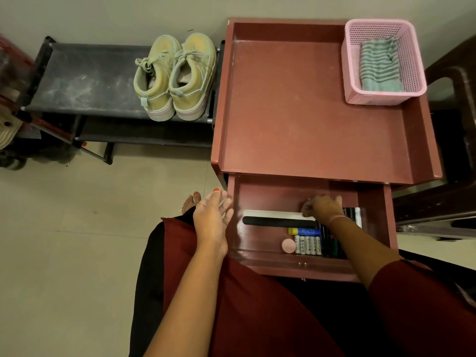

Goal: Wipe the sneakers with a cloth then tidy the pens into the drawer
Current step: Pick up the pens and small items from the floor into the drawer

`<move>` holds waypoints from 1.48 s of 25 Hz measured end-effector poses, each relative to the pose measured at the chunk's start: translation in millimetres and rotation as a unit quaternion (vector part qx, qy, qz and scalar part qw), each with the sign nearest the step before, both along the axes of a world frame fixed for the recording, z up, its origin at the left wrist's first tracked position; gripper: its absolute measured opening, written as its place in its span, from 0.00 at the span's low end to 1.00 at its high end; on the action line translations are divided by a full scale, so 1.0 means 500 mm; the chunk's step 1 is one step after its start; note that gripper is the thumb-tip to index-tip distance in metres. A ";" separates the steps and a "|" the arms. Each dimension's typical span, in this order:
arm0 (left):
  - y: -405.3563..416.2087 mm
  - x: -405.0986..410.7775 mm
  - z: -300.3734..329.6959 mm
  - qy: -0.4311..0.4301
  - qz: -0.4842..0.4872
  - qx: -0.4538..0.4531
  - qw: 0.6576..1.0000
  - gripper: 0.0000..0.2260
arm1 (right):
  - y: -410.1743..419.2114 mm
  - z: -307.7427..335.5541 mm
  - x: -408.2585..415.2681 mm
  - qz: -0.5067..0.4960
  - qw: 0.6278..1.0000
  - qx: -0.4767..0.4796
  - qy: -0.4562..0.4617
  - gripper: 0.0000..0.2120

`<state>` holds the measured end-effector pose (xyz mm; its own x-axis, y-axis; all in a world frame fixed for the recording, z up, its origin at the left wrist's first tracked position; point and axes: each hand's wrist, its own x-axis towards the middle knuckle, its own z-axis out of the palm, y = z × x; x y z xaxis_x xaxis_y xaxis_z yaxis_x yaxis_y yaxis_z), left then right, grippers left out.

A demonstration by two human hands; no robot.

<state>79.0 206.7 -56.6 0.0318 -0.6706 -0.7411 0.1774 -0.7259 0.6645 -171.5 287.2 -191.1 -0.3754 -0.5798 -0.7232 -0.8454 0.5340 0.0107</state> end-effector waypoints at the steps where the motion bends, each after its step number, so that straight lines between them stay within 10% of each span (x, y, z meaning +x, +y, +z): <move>1: 0.000 0.000 0.001 0.000 -0.001 0.000 1.000 0.05 | 0.002 -0.002 0.000 -0.008 1.000 -0.002 0.001 0.07; 20: 0.002 -0.004 0.004 -0.004 0.000 0.002 1.000 0.04 | -0.003 0.010 0.009 -0.064 0.997 -0.030 0.010 0.08; 31: 0.002 -0.004 0.002 0.000 -0.001 0.006 1.000 0.04 | -0.013 -0.014 0.006 0.073 0.994 -0.072 0.029 0.11; 37: -0.001 -0.005 0.003 0.001 0.005 0.009 1.000 0.04 | -0.065 -0.058 0.054 -0.069 0.951 -0.167 -0.250 0.09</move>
<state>76.2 206.3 -54.9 0.0370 -0.6572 -0.7528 0.1864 -0.7356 0.6513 -144.3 254.4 -220.3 -0.1220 -0.7791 -0.6149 -0.6214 0.5431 -0.5647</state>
